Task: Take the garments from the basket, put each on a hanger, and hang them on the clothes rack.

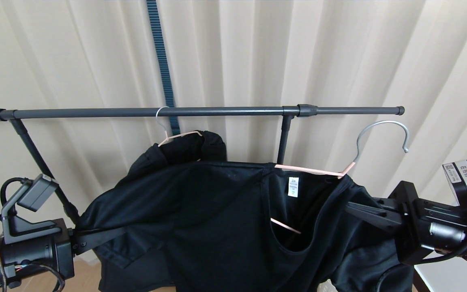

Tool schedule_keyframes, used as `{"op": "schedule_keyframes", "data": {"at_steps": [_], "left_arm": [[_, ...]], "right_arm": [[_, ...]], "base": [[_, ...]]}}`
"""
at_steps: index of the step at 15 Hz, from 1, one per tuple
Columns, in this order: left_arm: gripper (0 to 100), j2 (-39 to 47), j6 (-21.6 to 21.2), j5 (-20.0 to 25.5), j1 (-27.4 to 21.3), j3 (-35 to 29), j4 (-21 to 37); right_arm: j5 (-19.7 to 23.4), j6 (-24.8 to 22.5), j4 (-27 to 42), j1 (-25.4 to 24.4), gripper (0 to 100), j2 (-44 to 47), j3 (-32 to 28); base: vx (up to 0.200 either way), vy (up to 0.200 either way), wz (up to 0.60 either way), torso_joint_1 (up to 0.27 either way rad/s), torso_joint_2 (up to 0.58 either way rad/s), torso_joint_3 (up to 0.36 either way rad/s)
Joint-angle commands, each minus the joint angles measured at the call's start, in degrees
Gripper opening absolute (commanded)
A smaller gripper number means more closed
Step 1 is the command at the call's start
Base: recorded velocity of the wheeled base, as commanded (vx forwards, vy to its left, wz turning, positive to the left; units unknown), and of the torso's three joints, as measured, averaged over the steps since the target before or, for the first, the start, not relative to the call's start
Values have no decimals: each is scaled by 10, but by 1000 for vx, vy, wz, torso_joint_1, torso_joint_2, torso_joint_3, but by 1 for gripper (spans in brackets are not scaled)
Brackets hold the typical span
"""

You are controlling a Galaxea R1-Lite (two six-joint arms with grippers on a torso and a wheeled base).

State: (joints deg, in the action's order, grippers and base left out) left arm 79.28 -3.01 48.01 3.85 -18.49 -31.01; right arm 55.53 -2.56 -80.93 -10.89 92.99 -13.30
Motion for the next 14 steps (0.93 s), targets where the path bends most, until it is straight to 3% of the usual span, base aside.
{"op": "schedule_keyframes", "data": {"at_steps": [1,10,14], "left_arm": [[100,-3,0,0,0,0,0],[100,-5,2,0,0,-3,0],[100,-2,29,-1,1,-11,3]], "right_arm": [[0,0,0,0,0,0,2],[0,0,0,0,0,5,2],[0,3,-1,7,0,-1,-1]], "base": [[0,0,0,0,0,0],[0,0,0,0,0,0],[0,0,0,0,0,0]]}}
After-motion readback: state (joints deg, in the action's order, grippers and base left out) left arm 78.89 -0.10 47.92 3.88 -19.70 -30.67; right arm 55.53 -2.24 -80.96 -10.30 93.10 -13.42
